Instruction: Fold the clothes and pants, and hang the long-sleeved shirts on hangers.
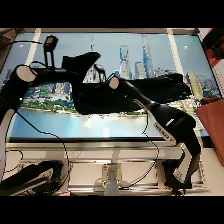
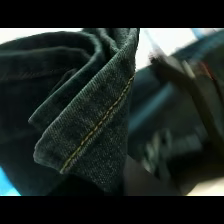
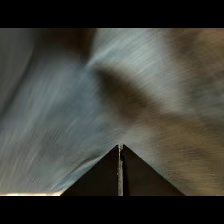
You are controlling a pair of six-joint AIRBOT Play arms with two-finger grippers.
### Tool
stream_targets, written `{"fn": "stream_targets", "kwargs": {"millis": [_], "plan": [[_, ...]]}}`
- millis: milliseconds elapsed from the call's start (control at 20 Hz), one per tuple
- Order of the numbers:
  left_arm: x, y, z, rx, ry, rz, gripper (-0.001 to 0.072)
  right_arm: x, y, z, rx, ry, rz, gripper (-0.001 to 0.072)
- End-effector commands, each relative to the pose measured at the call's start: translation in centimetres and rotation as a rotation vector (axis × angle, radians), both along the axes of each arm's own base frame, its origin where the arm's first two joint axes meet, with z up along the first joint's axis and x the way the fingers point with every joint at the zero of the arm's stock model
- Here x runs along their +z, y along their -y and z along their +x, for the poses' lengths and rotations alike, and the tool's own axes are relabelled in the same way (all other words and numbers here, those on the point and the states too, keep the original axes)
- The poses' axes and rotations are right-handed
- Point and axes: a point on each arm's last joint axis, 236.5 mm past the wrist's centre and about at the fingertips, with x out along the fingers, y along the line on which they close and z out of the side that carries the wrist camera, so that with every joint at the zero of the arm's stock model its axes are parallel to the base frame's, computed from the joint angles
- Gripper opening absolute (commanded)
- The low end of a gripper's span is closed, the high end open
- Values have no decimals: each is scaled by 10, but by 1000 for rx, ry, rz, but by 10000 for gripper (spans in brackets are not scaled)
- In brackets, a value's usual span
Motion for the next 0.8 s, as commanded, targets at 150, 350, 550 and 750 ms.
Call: {"fn": "stream_targets", "kwargs": {"millis": [150, 350, 550, 750], "plan": [[-34, 84, -30, -210, -21, 42, 30, 14, 119, 94, -329, -133, 125, 54], [-119, 126, -50, -303, -192, 93, 31, 8, 179, 110, -385, -171, 104, 55], [-185, 164, -74, -322, -361, 45, 31, 9, 231, 121, -450, -201, 109, 55], [-225, 170, -87, -330, -444, 68, 152, 6, 261, 113, -421, -241, 97, 55]]}}
